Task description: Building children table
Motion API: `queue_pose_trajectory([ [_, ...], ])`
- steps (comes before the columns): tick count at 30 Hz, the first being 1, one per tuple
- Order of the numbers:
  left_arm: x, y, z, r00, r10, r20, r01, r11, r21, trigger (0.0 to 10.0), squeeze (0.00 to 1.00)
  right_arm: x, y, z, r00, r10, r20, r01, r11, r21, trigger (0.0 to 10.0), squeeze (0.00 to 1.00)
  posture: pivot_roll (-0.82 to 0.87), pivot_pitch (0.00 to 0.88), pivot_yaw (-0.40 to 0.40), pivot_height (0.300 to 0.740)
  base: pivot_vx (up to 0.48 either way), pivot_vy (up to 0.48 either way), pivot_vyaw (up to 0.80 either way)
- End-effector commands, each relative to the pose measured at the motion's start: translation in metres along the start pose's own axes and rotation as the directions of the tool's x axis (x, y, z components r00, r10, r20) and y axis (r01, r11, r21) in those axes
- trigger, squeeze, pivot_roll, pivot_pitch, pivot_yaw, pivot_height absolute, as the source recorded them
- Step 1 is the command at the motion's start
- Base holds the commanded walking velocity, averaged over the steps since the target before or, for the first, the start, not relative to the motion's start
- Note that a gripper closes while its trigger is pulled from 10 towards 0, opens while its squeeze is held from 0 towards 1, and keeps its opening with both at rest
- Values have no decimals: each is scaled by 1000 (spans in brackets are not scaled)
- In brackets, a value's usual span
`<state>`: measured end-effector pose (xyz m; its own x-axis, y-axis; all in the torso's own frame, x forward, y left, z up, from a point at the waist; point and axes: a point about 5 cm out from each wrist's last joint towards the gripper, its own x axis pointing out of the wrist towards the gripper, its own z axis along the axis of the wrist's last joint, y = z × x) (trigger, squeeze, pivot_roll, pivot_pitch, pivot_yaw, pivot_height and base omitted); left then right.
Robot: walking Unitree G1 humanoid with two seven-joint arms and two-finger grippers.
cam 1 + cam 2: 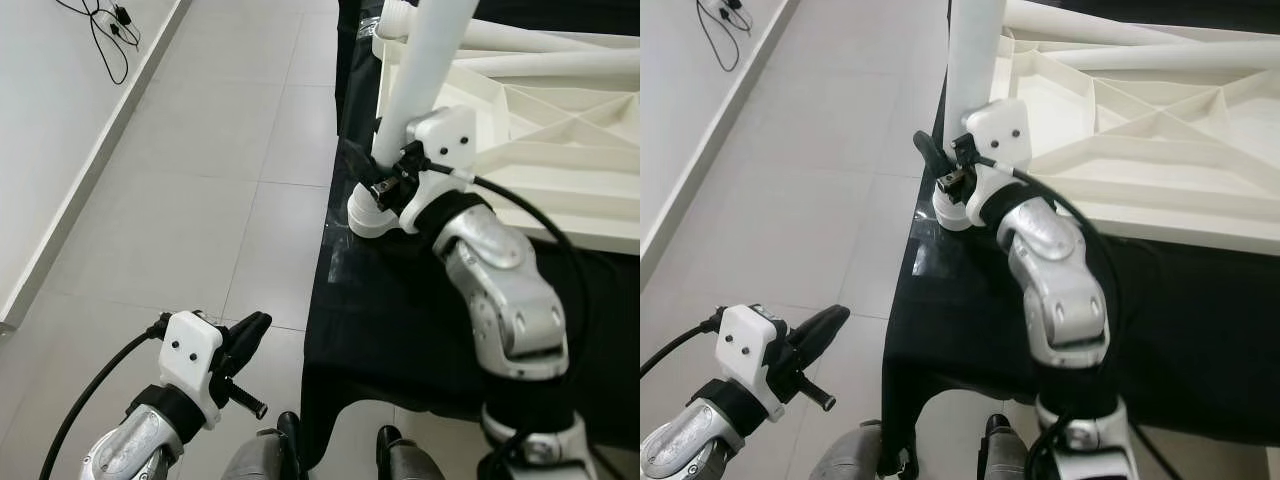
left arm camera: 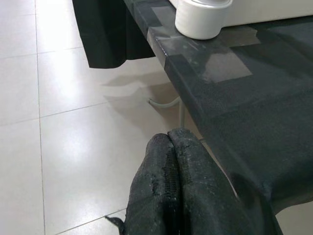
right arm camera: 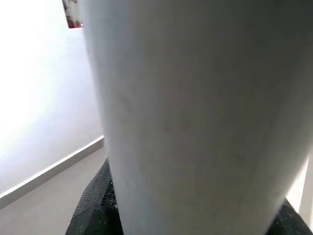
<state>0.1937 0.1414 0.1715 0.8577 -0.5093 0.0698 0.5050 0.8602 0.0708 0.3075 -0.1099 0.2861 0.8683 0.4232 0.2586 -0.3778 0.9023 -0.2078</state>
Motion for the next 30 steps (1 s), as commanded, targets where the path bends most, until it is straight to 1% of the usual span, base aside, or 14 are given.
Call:
queue_pose_trajectory([
  [1, -4, 1, -8, 999, 4, -33, -5, 1000, -19, 10000, 0, -15, -11, -60, 940, -114, -322, 130, 991, 29, 10000, 0, 23, 387, 60, 740, 0, 0, 0],
  [7, -3, 1, -9, 999, 8, -32, -8, 1000, -18, 10000, 0, -7, -6, -44, 970, -49, -239, 81, 989, 122, 10000, 0, 23, 383, 59, 740, 0, 0, 0],
  [9, -3, 1, -9, 999, 8, -31, -9, 1000, -18, 10000, 0, -3, 1, -15, 967, 249, -51, -241, 962, 128, 10000, 0, 21, 368, 66, 740, 0, 0, 0],
  [11, -2, 1, -10, 999, 5, -32, -6, 1000, -19, 10000, 0, -13, 3, 2, 859, 512, 23, -512, 856, 65, 10000, 0, 21, 366, 66, 740, 0, 0, 0],
  [14, -2, 1, -10, 999, 4, -32, -4, 1000, -19, 10000, 0, -18, 2, 6, 815, 578, 27, -579, 814, 48, 10000, 0, 21, 366, 66, 740, 0, 0, 0],
  [16, -1, 1, -10, 1000, 1, -31, -2, 1000, -20, 10000, 0, -26, -11, 6, 713, 701, -19, -700, 714, 9, 10000, 0, 17, 358, 69, 740, 0, 0, 0],
  [17, -1, 1, -10, 1000, 1, -31, -2, 1000, -20, 10000, 0, -26, -11, 6, 713, 701, -19, -700, 714, 9, 10000, 0, 17, 358, 69, 740, 0, 0, 0],
  [18, 0, 1, -10, 1000, -1, -30, 0, 1000, -20, 10000, 0, -27, -19, 8, 653, 757, -32, -757, 653, 5, 10000, 0, 15, 358, 69, 740, 0, 0, 0],
  [21, 1, 1, -10, 1000, -2, -28, 1, 1000, -20, 10000, 0, -26, -25, 11, 598, 801, -20, -801, 598, 20, 10000, 0, 18, 358, 68, 740, 0, 0, 0],
  [23, 1, 1, -10, 1000, -2, -26, 2, 1000, -19, 10000, 0, -22, -29, 15, 516, 856, 21, -856, 515, 51, 10000, 0, 21, 360, 70, 740, 0, 0, 0],
  [25, 1, 1, -10, 1000, -2, -26, 2, 1000, -19, 10000, 0, -22, -29, 15, 516, 856, 21, -856, 515, 51, 10000, 0, 21, 360, 70, 740, 0, 0, 0],
  [26, 2, 1, -10, 1000, -2, -25, 2, 1000, -19, 10000, 0, -19, -28, 15, 475, 880, 32, -879, 473, 57, 10000, 0, 25, 363, 71, 740, 0, 0, 0],
  [27, 2, 1, -10, 1000, -2, -25, 2, 1000, -19, 10000, 0, -19, -28, 15, 475, 880, 32, -879, 473, 57, 10000, 0, 25, 363, 71, 740, 0, 0, 0],
  [30, 2, 1, -9, 1000, -3, -23, 2, 1000, -18, 10000, 0, -14, -22, 17, 372, 925, 80, -928, 366, 74, 10000, 0, 27, 368, 73, 740, 0, 0, 0],
])
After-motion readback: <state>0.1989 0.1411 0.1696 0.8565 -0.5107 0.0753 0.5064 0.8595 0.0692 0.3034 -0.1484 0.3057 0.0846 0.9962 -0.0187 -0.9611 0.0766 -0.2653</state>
